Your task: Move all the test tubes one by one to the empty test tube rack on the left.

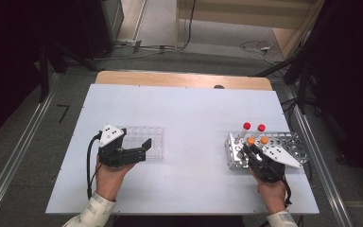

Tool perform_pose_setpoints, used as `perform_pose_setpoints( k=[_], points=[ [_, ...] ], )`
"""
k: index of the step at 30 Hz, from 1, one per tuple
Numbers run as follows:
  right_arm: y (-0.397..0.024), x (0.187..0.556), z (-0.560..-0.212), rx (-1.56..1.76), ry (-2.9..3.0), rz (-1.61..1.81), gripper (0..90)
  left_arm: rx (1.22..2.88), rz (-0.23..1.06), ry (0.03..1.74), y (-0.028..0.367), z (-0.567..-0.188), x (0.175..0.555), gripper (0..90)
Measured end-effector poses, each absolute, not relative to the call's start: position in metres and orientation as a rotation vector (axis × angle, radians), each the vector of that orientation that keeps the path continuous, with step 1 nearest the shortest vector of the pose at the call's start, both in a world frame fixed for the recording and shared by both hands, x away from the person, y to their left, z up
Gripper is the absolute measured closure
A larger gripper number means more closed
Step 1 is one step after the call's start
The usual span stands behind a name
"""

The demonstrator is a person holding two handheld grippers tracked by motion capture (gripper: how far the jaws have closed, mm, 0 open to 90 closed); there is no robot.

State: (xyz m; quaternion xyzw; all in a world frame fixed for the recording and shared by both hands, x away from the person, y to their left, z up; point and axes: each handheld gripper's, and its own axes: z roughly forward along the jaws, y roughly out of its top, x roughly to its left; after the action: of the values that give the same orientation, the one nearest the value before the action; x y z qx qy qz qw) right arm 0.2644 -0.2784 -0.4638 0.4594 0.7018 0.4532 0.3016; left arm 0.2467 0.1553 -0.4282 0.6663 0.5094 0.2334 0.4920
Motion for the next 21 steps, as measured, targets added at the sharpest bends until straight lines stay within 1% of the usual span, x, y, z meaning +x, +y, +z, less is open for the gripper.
perform_pose_setpoints(
  k=[8, 21],
  points=[
    [-0.278, 0.257, -0.446, 1.181, 1.85, 1.206, 71.5, 1.614, 0.57, 1.239, 0.157, -0.428, 0.247, 4.5],
    [-0.28, 0.256, -0.419, 1.171, 1.841, 1.23, 71.5, 1.613, 0.566, 1.236, 0.157, -0.427, 0.246, 4.5]
  ],
)
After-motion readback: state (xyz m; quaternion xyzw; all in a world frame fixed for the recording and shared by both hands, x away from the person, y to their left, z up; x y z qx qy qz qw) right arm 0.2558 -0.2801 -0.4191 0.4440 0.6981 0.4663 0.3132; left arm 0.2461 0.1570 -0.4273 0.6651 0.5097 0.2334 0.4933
